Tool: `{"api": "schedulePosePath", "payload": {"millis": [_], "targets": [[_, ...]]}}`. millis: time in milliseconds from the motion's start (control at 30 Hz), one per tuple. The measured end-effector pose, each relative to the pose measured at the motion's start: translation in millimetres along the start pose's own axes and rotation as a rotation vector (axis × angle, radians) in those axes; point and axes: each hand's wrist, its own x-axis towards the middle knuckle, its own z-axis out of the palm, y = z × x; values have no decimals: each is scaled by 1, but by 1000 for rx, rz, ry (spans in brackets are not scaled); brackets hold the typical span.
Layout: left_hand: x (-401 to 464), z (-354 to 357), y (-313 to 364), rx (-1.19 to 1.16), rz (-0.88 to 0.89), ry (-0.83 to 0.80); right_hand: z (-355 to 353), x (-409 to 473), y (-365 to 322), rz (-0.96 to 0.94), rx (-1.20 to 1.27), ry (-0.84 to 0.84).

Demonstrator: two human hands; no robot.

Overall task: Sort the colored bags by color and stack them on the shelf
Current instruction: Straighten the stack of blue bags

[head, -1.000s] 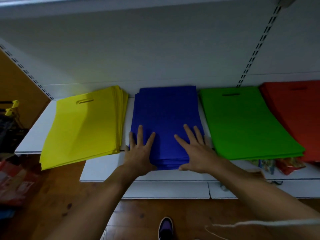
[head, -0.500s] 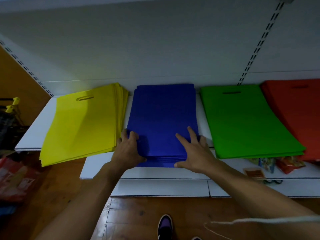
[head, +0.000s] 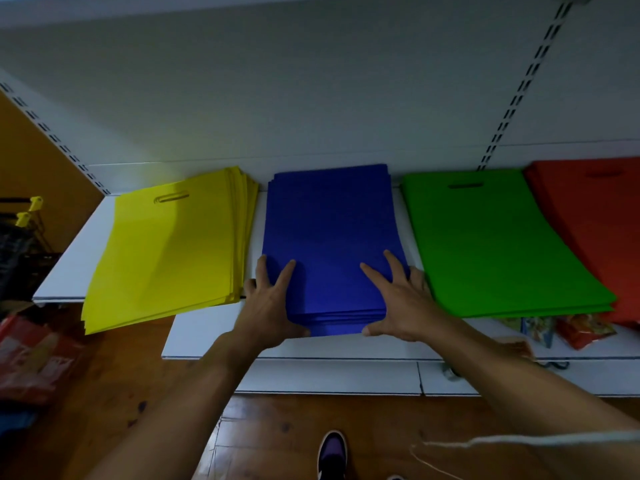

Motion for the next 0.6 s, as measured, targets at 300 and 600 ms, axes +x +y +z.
{"api": "schedulePosePath", "payload": {"millis": [300, 600], "targets": [[-7, 12, 3, 49, 13, 116, 0, -3, 1, -54, -133, 62], [-7, 28, 4, 73, -12, 145, 5, -5, -1, -76, -297, 78]]}}
